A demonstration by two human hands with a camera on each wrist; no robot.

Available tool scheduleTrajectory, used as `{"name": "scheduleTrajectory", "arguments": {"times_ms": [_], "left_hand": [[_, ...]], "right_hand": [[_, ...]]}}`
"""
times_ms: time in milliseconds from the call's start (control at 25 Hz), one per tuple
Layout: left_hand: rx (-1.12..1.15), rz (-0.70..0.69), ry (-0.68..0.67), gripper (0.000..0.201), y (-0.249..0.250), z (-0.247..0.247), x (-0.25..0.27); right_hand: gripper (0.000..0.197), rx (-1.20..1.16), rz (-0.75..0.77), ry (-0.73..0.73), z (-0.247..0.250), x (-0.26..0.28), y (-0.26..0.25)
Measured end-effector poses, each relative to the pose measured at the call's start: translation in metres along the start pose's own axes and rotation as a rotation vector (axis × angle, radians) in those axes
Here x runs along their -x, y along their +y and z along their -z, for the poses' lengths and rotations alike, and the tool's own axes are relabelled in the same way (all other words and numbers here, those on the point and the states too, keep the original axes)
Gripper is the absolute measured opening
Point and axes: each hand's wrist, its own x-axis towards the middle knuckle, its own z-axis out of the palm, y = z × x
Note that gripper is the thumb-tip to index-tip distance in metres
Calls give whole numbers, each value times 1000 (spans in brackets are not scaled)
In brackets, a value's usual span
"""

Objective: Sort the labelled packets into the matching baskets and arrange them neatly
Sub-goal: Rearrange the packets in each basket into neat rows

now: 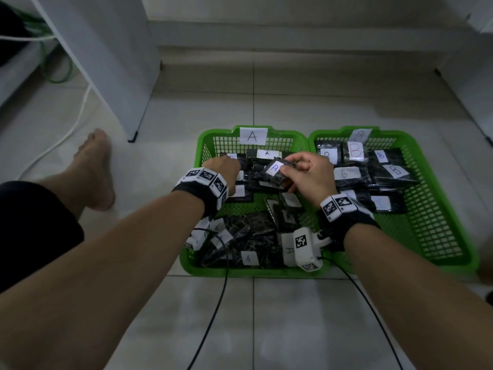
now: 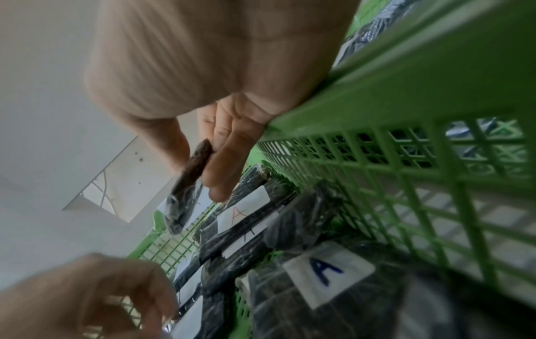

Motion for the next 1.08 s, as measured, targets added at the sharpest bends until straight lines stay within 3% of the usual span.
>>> {"name": "scheduleTrajectory", "arguments": {"times_ms": [160,360,520,640,720,840,960,1080], "left_hand": [[106,74,-8,9,-5,-14,-1],[541,93,188,5,-5,4,9],[1055,10,-44,31,15,28,32],[1229,-16,43,29,11,34,38],[1073,27,138,26,-9,39,36],[833,132,203,22,-40,32,30],[898,218,178,23,-54,9,23],[1061,232,207,22,-57,0,19]], "right_hand": [[16,-6,-28,6,0,-1,-2],[21,-28,-13,-22,1,-2,-2],[27,-150,-88,-113,4,3,-14],[29,-181,-103,-215,11,5,-25],[25,-39,-83,-293,9,6,-31],[32,507,10,-484,-5,9,-27],[52,880,12,-667,-21,16,-23],[53,1046,9,-754,-30,19,-23]]}}
